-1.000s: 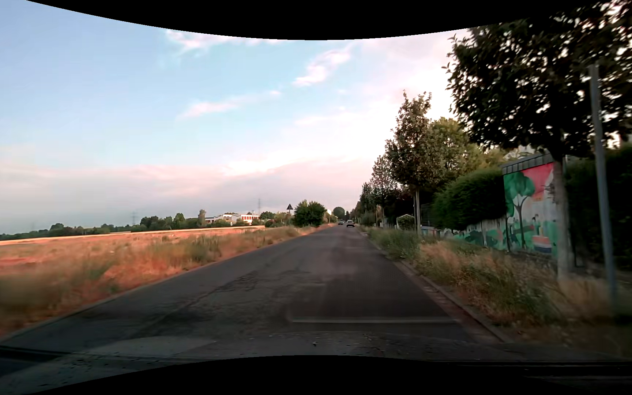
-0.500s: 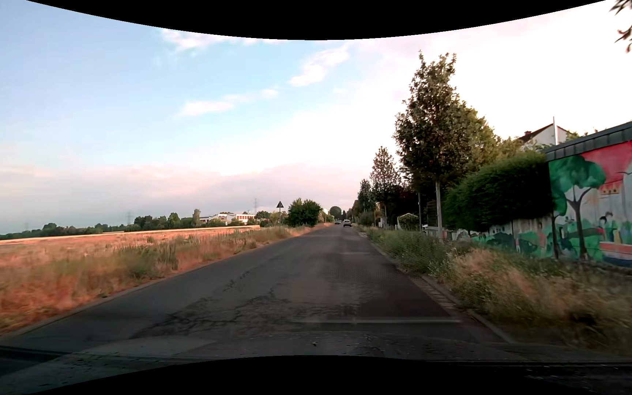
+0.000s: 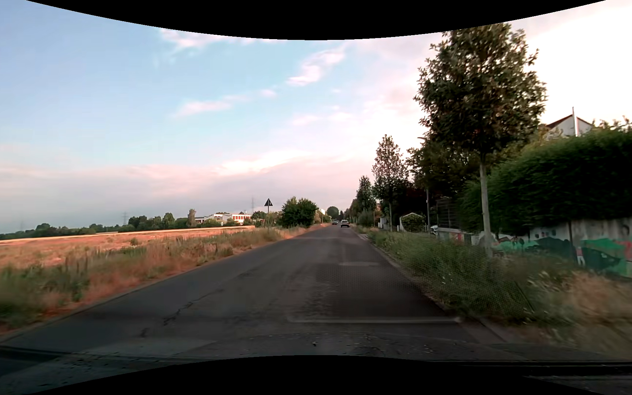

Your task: Follow the waypoints while adhering to traffic rules and regulations

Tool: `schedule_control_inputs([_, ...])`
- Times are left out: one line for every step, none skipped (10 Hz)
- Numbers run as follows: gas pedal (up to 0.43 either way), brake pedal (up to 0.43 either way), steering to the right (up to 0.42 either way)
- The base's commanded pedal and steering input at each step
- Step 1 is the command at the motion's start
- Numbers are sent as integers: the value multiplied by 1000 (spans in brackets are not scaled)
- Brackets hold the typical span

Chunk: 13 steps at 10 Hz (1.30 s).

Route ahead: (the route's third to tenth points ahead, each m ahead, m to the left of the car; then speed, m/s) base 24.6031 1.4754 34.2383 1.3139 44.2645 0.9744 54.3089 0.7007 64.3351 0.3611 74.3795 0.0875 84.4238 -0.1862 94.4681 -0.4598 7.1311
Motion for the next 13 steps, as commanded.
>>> schedule_control_inputs([150, 0, 6])
schedule_control_inputs([150, 0, 6])
schedule_control_inputs([150, 0, 6])
schedule_control_inputs([150, 0, 5])
schedule_control_inputs([138, 0, 5])
schedule_control_inputs([138, 0, 5])
schedule_control_inputs([138, 0, 5])
schedule_control_inputs([138, 0, 4])
schedule_control_inputs([150, 0, 5])
schedule_control_inputs([150, 0, 4])
schedule_control_inputs([150, 0, 4])
schedule_control_inputs([150, 0, 4])
schedule_control_inputs([150, 0, 4])
